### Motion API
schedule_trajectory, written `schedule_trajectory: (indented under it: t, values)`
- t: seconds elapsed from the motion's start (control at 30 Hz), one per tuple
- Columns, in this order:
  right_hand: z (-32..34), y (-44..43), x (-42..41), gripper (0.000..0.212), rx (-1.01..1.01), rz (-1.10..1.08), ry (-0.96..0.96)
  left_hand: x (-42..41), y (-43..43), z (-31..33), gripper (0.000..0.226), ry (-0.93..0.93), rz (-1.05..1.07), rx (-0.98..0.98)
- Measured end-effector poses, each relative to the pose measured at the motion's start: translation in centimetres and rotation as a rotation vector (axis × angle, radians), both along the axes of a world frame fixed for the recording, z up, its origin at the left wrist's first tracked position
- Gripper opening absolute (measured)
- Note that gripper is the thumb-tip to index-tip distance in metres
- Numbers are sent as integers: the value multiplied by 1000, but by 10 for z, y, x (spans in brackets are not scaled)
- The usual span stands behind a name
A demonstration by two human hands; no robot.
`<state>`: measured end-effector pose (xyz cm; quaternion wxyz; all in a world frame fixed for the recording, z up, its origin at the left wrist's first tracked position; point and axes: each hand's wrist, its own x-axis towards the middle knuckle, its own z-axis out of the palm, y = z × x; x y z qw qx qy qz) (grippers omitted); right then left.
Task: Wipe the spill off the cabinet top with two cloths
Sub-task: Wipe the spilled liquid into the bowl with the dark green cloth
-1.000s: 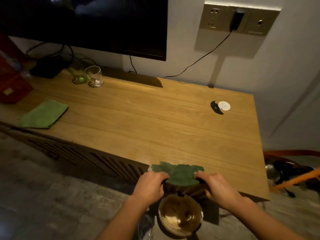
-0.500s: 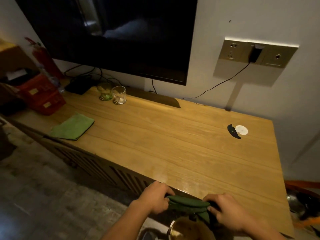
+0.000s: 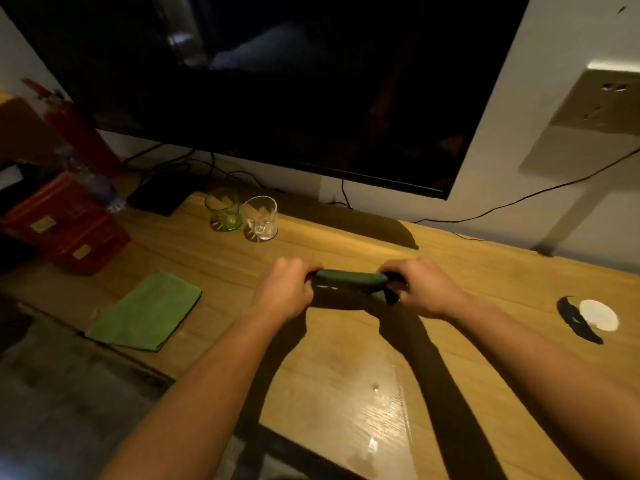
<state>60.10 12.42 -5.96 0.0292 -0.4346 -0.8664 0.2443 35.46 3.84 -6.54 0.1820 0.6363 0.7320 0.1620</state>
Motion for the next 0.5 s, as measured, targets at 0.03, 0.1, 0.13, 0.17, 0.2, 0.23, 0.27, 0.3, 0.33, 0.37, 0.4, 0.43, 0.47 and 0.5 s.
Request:
schedule_trajectory:
  t: [0.03, 0.1, 0.13, 0.17, 0.2, 0.23, 0.27, 0.3, 0.33, 0.37, 0.4, 0.43, 0.47, 0.5]
  values:
    - [-4, 19, -16, 31, 19, -17, 11, -13, 18, -4, 40, 19, 4, 34]
    - [-14, 53, -45, 36, 49, -54, 29, -36, 50, -17, 42, 71, 0, 109]
    - [-21, 68, -56, 38, 68, -68, 33, -44, 64, -25, 43, 96, 0, 147]
    - [-28, 81, -66, 38, 88, -75, 29, -52, 76, -33, 44, 110, 11, 177]
    - [-37, 92, -73, 38, 102, -75, 17, -58, 86, -43, 45, 111, 29, 191]
    - [-46, 99, -79, 37, 101, -71, 4, -63, 93, -53, 45, 106, 44, 185]
    - [-54, 104, -83, 35, 87, -63, -9, -66, 98, -63, 45, 105, 47, 158]
    - [-61, 106, -85, 34, 69, -55, -22, -67, 99, -73, 45, 111, 39, 116]
    - [-67, 105, -86, 33, 58, -50, -34, -66, 98, -82, 45, 118, 27, 76]
    - [-73, 103, -86, 34, 58, -49, -37, -65, 94, -89, 44, 119, 13, 54]
    - [-77, 100, -84, 34, 67, -52, -28, -63, 89, -95, 44, 114, 2, 56]
    - [-80, 96, -81, 33, 81, -51, -14, -60, 83, -99, 44, 108, -5, 73]
    - [-81, 92, -77, 31, 95, -39, -5, -56, 76, -100, 44, 102, -13, 92]
    - [-81, 86, -72, 30, 105, -12, -8, -53, 69, -100, 44, 98, -23, 107]
